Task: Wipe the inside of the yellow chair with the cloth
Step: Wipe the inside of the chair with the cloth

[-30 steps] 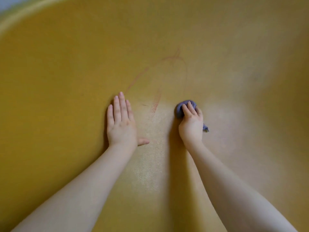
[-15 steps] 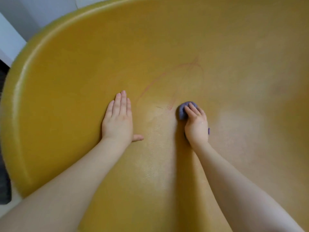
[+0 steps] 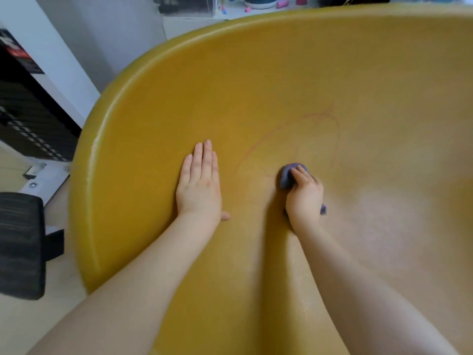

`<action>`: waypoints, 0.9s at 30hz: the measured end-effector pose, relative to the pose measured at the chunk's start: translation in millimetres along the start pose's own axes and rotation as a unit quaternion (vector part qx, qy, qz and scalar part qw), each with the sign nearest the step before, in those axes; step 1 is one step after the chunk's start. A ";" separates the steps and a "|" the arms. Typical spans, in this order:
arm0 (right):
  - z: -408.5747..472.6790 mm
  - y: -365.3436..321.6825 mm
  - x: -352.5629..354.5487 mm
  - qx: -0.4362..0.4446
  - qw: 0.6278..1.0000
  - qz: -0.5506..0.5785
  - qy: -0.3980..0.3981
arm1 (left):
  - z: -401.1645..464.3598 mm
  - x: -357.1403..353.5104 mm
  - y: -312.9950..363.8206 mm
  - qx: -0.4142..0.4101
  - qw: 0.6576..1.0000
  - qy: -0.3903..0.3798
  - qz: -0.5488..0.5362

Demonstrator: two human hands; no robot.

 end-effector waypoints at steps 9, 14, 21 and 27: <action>-54.8 -111.6 -48.0 0.167 0.976 0.129 -0.055 | -2.6 13.7 -9.0 -0.001 0.999 0.027 -0.044; -80.8 -104.6 -44.2 0.355 0.921 0.093 -0.130 | -8.5 26.0 -38.0 0.028 0.997 0.066 0.016; -50.0 -93.3 -56.4 0.379 0.922 0.042 -0.059 | -6.5 26.7 -36.2 0.014 0.996 0.081 0.023; 21.5 -168.3 -42.4 0.336 0.938 0.070 0.047 | -11.4 32.1 -41.8 0.038 0.988 0.150 -0.009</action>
Point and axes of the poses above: each hand's wrist, its own z-axis towards the middle knuckle, its own x-axis out of the back of the hand, y = z × x, the point moved 5 cm from there along z, towards the middle knuckle, and after that the axes turned 2 degrees about z, right-handed, at the moved point
